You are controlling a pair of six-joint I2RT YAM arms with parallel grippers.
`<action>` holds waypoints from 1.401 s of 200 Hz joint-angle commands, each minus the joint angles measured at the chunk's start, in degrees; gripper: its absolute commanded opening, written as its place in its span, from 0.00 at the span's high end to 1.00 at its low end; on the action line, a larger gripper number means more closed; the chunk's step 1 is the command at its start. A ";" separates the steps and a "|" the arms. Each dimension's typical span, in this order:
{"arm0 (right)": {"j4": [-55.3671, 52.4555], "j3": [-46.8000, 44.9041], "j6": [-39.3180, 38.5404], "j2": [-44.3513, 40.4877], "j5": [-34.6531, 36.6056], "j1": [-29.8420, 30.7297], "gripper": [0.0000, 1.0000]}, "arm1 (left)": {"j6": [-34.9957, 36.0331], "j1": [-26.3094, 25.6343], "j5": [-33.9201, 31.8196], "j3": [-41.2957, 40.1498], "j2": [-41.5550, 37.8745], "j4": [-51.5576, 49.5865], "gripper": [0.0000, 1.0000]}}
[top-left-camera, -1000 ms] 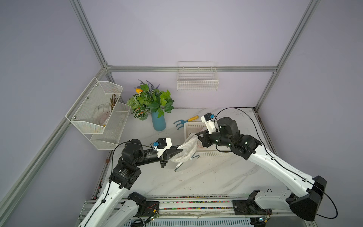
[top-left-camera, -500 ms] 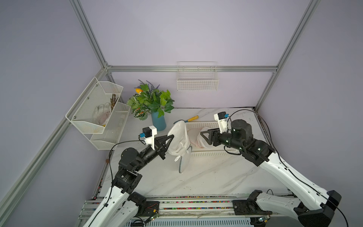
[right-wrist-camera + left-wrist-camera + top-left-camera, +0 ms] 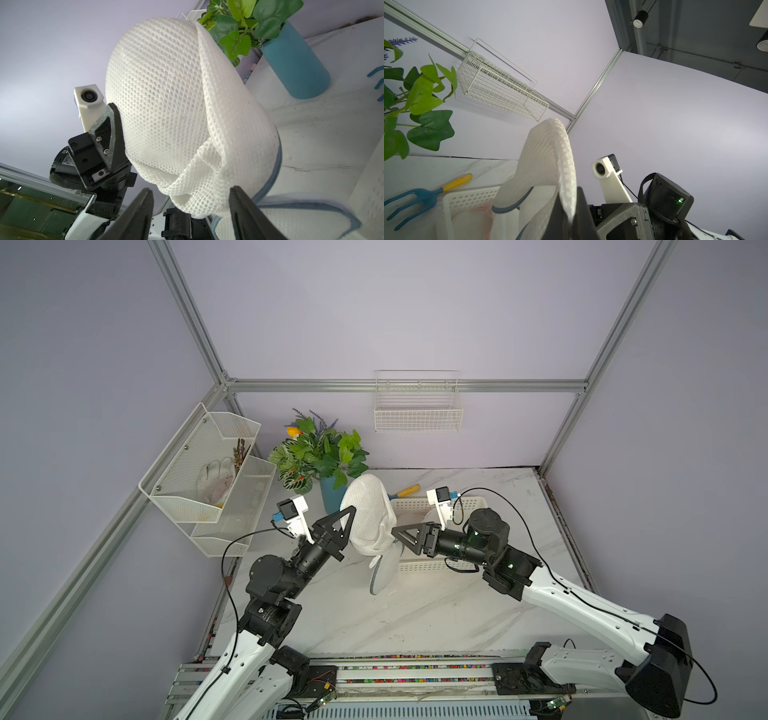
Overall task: Turn the laundry bag inside out
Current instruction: Turn over the laundry bag.
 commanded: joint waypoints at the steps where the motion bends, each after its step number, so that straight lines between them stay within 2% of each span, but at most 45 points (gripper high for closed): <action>1: 5.90 0.39 0.94 1.44 -0.20 0.62 0.38 | -5.90 -0.16 -1.67 1.80 0.05 7.61 1.00; 22: 7.63 -0.43 0.72 2.50 -0.06 0.71 0.47 | -9.88 -0.22 -3.59 1.58 0.10 9.11 1.00; 72: 10.43 -1.69 0.61 4.16 2.78 0.89 0.88 | -17.33 -0.12 -7.63 3.40 0.57 8.46 1.00; 97: 14.05 -1.03 1.59 6.37 3.11 0.91 1.00 | -21.93 -0.16 -7.95 6.18 2.23 7.06 1.00; 122: 15.49 -1.30 0.64 8.78 6.39 0.98 1.00 | -28.71 -0.15 -8.91 9.56 3.69 2.91 1.00; 141: 20.44 -0.67 1.89 12.62 9.67 1.06 1.00 | -34.81 -0.21 -8.11 12.39 5.75 2.00 1.00; 175: 25.39 6.34 3.30 20.70 5.53 1.41 1.00 | -40.74 -0.16 -3.82 17.55 10.02 2.58 1.00; 188: 25.30 6.48 1.84 20.56 4.92 1.33 0.85 | -41.55 -0.16 -3.20 17.94 10.25 1.64 1.00; 208: 22.37 3.32 -2.62 16.17 5.46 0.49 0.60 | -42.00 -0.15 -3.70 16.38 9.33 -0.17 1.00; 221: 20.43 -0.67 -5.44 11.54 6.26 -0.68 0.52 | -40.91 -0.11 -4.57 14.27 8.06 -1.76 1.00; 238: 15.13 -5.79 -10.95 4.07 7.62 -2.45 0.46 | -37.62 0.09 -4.73 11.82 6.25 -4.56 1.00; 250: 8.03 -7.42 -17.76 -0.88 8.25 -2.81 0.43 | -35.03 0.21 -4.33 9.54 5.36 -3.98 1.00; 280: -10.21 -6.00 -30.94 -8.81 5.17 -2.81 0.40 | -33.14 0.27 -2.23 5.07 4.98 2.13 1.00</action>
